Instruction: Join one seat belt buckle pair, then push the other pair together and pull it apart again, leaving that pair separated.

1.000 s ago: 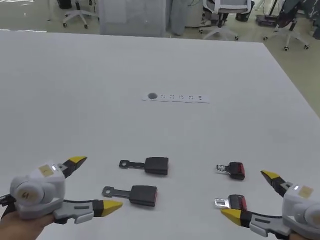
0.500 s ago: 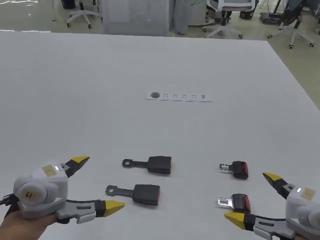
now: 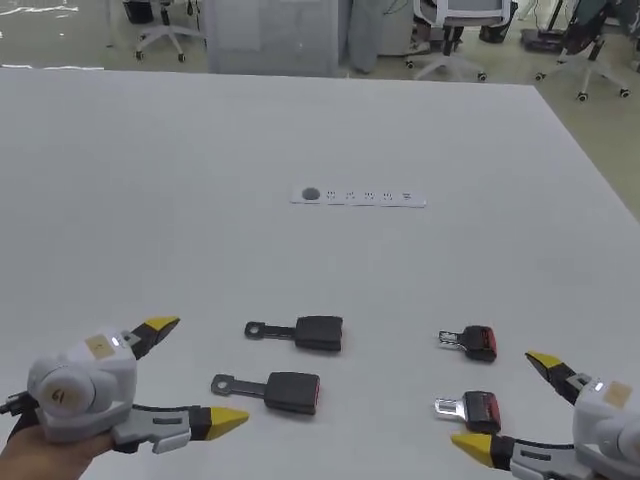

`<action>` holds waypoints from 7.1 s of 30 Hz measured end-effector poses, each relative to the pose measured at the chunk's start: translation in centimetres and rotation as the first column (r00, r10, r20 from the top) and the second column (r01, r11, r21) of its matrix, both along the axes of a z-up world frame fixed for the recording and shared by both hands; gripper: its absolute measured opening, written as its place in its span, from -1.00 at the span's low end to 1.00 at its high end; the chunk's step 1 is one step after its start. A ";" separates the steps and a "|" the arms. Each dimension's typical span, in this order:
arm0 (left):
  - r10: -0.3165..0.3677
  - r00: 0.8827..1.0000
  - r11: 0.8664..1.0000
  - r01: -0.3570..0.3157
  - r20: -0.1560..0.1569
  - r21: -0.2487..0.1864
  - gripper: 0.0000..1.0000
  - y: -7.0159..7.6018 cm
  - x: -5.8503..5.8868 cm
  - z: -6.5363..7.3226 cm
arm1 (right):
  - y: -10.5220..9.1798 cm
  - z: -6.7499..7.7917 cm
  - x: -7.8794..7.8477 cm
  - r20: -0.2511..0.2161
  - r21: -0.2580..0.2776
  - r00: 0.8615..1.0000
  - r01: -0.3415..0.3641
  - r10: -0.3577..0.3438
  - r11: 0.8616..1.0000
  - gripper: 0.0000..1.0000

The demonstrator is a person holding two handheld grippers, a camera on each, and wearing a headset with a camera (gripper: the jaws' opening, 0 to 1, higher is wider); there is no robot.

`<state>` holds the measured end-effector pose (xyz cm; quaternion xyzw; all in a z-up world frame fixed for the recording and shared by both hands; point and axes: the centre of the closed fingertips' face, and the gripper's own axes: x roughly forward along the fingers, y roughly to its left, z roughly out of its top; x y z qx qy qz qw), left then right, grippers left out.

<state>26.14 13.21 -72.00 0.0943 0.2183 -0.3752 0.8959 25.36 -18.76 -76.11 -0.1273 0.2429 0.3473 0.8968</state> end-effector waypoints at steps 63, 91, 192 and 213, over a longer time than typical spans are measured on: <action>-0.043 0.999 0.998 0.043 -0.003 0.049 0.99 -0.4 -0.6 -0.8 | -0.6 -1.6 -0.9 -0.056 -0.069 0.992 -0.115 0.111 0.991 0.86; -0.118 0.992 0.989 0.121 -0.038 0.081 0.89 -2.0 -0.3 -2.5 | -0.9 -3.1 -0.8 -0.105 -0.108 0.979 -0.187 0.176 0.976 0.75; -0.491 0.816 0.790 0.564 -0.303 0.241 0.01 -8.0 1.7 -13.5 | -2.0 -9.6 1.2 -0.351 -0.171 0.834 -0.503 0.425 0.847 -0.03; -0.487 0.817 0.784 0.564 -0.309 0.258 -0.29 -7.8 2.3 -13.8 | -2.4 -9.5 1.6 -0.335 -0.162 0.823 -0.529 0.458 0.833 -0.26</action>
